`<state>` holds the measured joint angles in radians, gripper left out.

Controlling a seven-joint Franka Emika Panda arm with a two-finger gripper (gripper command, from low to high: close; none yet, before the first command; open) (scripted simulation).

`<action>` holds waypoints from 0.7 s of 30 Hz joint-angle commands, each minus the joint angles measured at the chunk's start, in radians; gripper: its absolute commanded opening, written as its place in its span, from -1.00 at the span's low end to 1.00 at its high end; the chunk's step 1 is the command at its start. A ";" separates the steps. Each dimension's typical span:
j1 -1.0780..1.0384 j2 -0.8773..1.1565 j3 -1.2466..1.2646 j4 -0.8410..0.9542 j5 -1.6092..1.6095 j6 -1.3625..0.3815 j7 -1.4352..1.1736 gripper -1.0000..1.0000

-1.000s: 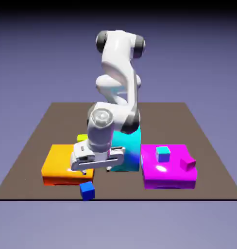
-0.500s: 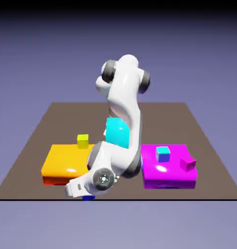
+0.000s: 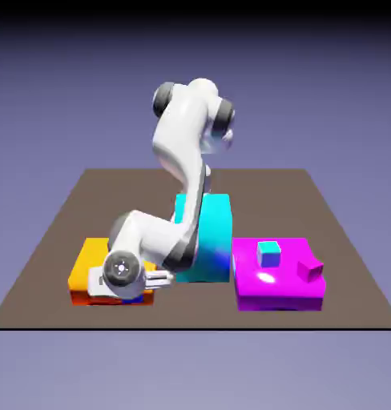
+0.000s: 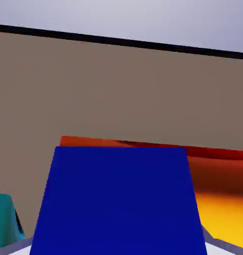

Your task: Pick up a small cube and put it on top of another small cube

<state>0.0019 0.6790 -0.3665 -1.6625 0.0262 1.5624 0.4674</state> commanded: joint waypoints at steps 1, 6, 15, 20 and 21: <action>-0.031 -0.036 0.008 -0.036 0.010 0.000 0.030 -1.00; -0.189 -0.216 0.047 -0.218 0.067 -0.004 0.181 -1.00; -0.472 -0.540 0.117 -0.544 0.172 -0.011 0.453 -1.00; -0.534 -0.612 0.137 -0.656 0.202 0.027 0.512 -1.00; -0.530 -0.608 0.141 -0.692 0.209 0.067 0.507 -1.00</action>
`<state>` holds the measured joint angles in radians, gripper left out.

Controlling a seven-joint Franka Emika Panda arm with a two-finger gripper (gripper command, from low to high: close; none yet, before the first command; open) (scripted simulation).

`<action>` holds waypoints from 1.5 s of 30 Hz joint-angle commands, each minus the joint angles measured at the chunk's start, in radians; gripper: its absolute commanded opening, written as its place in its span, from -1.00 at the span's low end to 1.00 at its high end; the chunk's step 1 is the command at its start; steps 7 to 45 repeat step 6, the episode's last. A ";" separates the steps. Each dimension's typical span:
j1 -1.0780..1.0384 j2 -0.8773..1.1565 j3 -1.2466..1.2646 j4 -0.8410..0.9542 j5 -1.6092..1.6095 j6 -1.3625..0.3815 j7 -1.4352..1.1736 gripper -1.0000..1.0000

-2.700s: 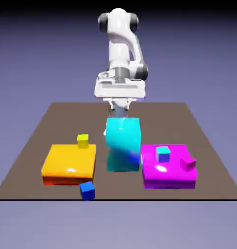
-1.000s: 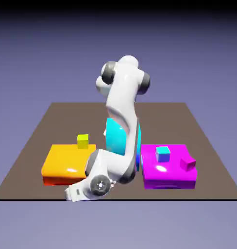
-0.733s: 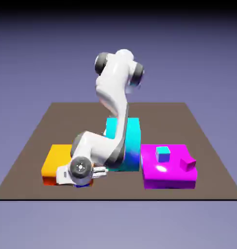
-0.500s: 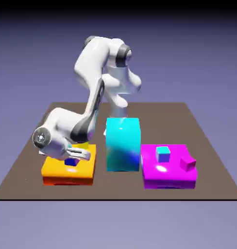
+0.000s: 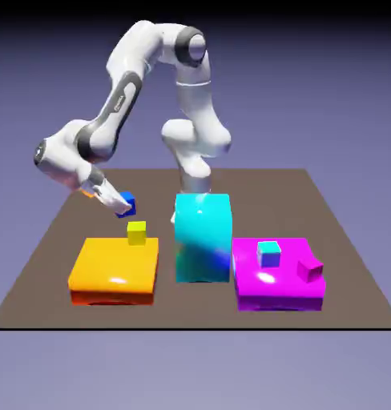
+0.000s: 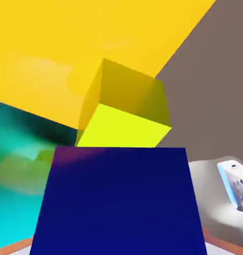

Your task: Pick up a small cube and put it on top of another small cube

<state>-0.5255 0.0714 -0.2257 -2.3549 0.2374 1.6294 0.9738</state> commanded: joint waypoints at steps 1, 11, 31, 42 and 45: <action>0.001 0.004 0.004 -0.036 0.004 0.040 -0.005 -1.00; 0.001 0.005 0.005 -0.042 0.005 0.046 -0.006 1.00; 0.001 0.005 0.005 -0.042 0.005 0.046 -0.006 1.00; 0.001 0.005 0.005 -0.042 0.005 0.046 -0.006 1.00; 0.001 0.005 0.005 -0.042 0.005 0.046 -0.006 1.00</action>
